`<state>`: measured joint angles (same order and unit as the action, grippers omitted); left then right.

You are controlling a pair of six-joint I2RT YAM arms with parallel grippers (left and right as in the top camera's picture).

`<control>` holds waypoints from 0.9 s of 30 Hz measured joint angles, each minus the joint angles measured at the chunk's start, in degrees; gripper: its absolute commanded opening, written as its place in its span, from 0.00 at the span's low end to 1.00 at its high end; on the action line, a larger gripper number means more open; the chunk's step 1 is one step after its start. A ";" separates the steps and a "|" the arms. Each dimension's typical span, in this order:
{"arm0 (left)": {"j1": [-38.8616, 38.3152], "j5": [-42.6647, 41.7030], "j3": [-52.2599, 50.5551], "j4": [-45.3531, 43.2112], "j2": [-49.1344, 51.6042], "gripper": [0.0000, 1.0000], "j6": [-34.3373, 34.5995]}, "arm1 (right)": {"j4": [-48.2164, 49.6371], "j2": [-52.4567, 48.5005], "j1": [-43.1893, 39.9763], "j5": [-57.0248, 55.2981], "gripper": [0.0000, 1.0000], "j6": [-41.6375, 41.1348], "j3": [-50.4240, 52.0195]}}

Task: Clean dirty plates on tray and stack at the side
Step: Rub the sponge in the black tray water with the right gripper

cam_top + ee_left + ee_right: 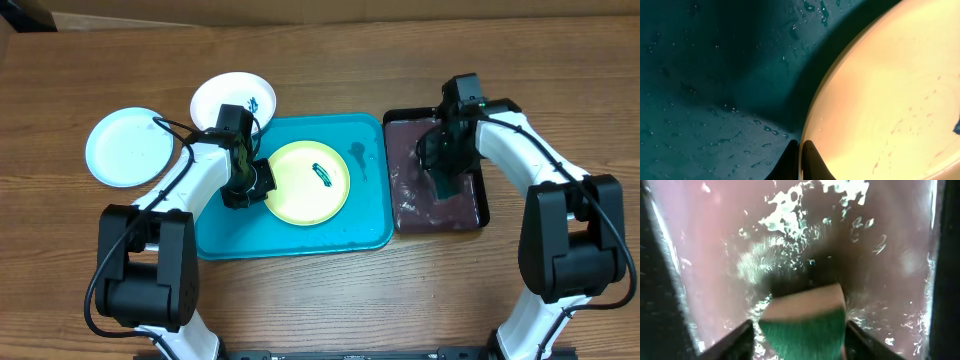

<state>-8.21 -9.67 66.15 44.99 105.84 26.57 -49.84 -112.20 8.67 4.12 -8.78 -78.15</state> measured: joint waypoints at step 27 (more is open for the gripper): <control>0.00 0.00 0.00 0.22 0.00 0.06 -0.02 | -4.42 0.00 0.00 -1.49 0.36 2.64 1.77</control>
<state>-8.21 -9.67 66.15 45.21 105.84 26.55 -54.26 -112.20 8.67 2.63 -6.13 -76.38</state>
